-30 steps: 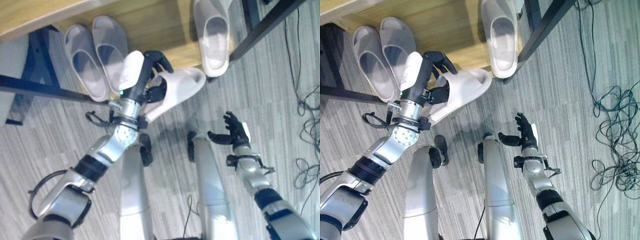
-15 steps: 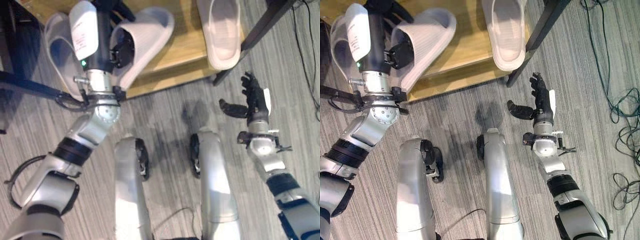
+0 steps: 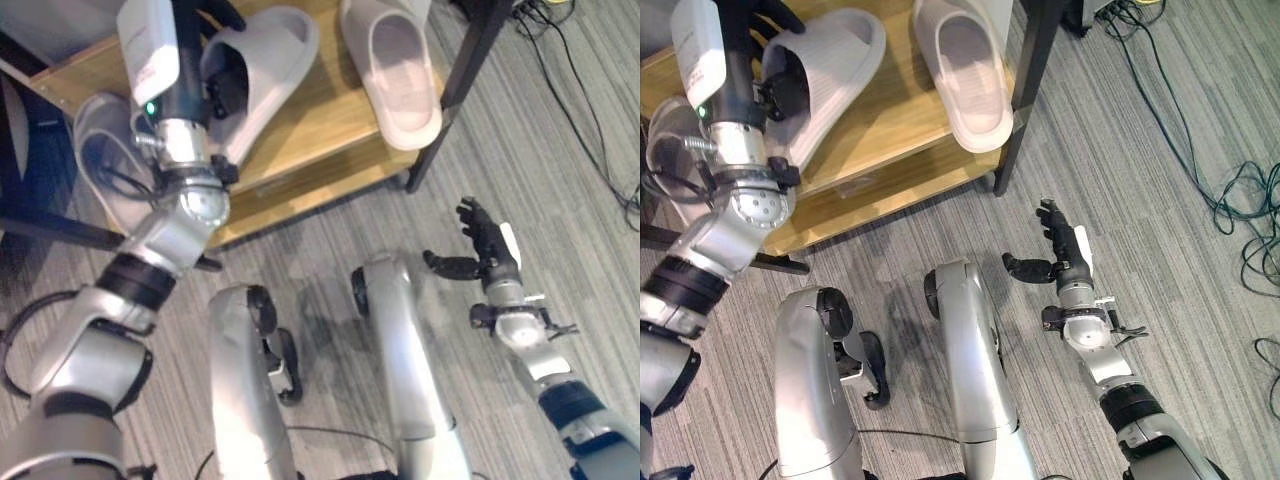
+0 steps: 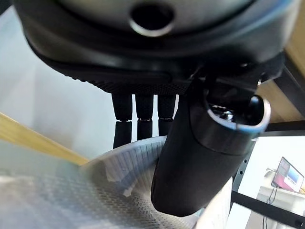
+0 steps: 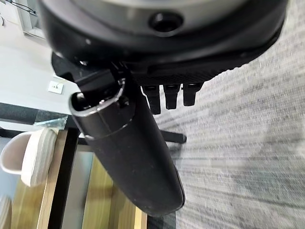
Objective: Arrange the slippers neatly on the shoe rack.
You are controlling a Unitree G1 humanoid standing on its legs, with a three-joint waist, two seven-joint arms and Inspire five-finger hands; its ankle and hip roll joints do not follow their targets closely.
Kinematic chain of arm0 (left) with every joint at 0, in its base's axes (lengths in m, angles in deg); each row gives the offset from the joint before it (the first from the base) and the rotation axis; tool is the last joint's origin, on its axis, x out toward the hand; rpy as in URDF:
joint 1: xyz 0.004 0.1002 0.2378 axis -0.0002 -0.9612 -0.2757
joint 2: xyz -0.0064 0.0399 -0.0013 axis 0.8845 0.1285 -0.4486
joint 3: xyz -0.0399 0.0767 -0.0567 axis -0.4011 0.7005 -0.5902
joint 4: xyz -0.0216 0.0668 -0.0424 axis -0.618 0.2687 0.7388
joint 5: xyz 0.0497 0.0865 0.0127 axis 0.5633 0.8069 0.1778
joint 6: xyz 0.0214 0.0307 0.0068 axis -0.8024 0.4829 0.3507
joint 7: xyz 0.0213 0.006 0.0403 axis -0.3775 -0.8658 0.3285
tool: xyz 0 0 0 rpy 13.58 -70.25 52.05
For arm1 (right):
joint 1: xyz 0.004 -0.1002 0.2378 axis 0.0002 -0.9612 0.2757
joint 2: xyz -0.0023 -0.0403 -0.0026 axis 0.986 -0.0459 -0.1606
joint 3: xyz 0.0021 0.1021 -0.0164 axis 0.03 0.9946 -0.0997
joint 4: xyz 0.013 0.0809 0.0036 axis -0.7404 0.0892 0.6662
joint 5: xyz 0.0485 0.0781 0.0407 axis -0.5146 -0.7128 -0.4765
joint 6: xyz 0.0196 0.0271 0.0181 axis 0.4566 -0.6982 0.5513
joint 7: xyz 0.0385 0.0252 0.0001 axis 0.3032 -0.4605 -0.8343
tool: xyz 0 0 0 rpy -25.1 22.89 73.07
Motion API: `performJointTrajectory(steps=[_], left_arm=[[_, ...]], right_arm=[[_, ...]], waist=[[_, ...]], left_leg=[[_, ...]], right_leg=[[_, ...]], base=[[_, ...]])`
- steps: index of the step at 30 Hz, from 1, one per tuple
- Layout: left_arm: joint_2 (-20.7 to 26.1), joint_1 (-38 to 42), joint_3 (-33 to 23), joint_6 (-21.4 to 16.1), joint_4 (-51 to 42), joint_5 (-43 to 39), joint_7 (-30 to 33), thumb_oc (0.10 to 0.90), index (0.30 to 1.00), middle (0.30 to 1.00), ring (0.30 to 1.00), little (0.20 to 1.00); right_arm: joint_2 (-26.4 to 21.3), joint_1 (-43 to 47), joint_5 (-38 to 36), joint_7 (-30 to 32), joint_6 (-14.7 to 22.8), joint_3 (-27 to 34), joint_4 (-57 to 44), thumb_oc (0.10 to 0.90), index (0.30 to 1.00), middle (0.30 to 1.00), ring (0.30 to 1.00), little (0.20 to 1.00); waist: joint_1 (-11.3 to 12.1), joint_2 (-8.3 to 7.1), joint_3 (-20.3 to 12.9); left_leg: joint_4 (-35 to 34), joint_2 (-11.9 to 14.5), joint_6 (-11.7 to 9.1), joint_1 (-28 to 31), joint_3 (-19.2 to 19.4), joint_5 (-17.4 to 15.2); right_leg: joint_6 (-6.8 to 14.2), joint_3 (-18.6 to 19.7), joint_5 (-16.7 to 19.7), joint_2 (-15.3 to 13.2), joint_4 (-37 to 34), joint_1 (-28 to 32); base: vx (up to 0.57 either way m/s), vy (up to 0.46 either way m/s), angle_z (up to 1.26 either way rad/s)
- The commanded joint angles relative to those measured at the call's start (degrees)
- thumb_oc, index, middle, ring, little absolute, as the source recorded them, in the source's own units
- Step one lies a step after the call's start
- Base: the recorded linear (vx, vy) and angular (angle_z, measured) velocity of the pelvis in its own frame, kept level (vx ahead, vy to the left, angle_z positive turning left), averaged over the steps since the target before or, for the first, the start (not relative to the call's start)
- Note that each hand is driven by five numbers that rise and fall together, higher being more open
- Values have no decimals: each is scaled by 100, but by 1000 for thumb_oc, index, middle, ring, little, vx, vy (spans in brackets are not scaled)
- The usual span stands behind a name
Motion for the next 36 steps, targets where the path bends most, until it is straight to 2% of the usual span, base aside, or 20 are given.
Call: performJointTrajectory(steps=[1, 7, 8, 9, 10, 15, 19, 28, 31, 36], left_arm=[[213, 1449, -47, -197, 327, -413, -68, 400, 300, 300, 300, 300], [82, 2043, 236, -166, 938, -664, -407, 400, 300, 300, 300, 300], [-3, 2131, 264, -189, 1068, -776, -503, 452, 378, 378, 378, 378], [-70, 2207, 281, -202, 1133, -841, -551, 649, 674, 674, 674, 674], [-122, 2219, 254, -234, 1177, -960, -607, 800, 900, 900, 900, 900], [-399, 2251, 179, -344, 1186, -1313, -829, 800, 900, 900, 900, 900], [-390, 2134, 186, -360, 1049, -1357, -1000, 800, 900, 900, 900, 900], [62, 1850, 336, -377, 522, -1134, -1431, 800, 900, 900, 900, 900], [188, 1580, 228, -551, 246, -1451, -1641, 800, 900, 900, 900, 900], [409, 968, -81, -886, -326, -2418, -1931, 800, 900, 900, 900, 900]], right_arm=[[-316, 450, 89, -148, 333, 150, -1010, 800, 900, 900, 900, 900], [-346, 512, 96, -267, 274, 101, -998, 800, 900, 900, 900, 900], [-347, 510, 91, -294, 267, 108, -981, 800, 900, 900, 900, 900], [-353, 514, 101, -296, 242, 91, -944, 800, 900, 900, 900, 900], [-345, 509, 118, -297, 221, 90, -912, 800, 900, 900, 900, 900], [-300, 560, 155, -246, 165, 16, -759, 800, 900, 900, 900, 900], [-289, 593, 173, -221, 144, -7, -694, 800, 900, 900, 900, 900], [-282, 592, 149, -321, 121, 59, -646, 800, 900, 900, 900, 900], [-272, 536, 238, -336, 123, 132, -692, 800, 900, 900, 900, 900], [-264, 467, 385, -346, 34, 138, -694, 800, 900, 900, 900, 900]], waist=[[16, 51, -178], [-70, 64, -178], [-70, 63, -178], [-79, 51, -178], [-74, 51, -178], [-52, 10, -178], [-16, -41, -178], [96, -163, -178], [144, -178, -178], [211, -166, -178]], left_leg=[[-34, -251, 527, 198, -314, -444], [-55, -311, 522, 198, -228, -409], [-64, -332, 506, 198, -229, -401], [-81, -358, 490, 198, -219, -386], [-79, -367, 472, 198, -214, -387], [-122, -452, 379, 198, -174, -351], [-115, -484, 314, 198, -147, -362], [-100, -490, 271, 198, -119, -434], [-123, -492, 271, 198, -97, -444], [-116, -503, 259, 198, -99, -479]], right_leg=[[-620, 108, -433, -33, -148, 425], [-615, 194, -459, -49, -79, 425], [-625, 202, -471, -60, -52, 425], [-630, 218, -469, -66, -41, 425], [-640, 207, -475, -70, -16, 425], [-700, 202, -493, -106, 54, 425], [-745, 198, -491, -124, 121, 425], [-790, 189, -465, -143, 151, 425], [-805, 200, -465, -149, 143, 425], [-823, 244, -446, -136, 148, 425]], base=[[14, 6, -12], [-1, 2, -2], [0, 0, 0], [0, 0, 0], [0, 0, 0], [-15, -30, 1], [-6, -11, 0], [-19, -9, 3], [0, 0, 0], [0, 0, 0]])
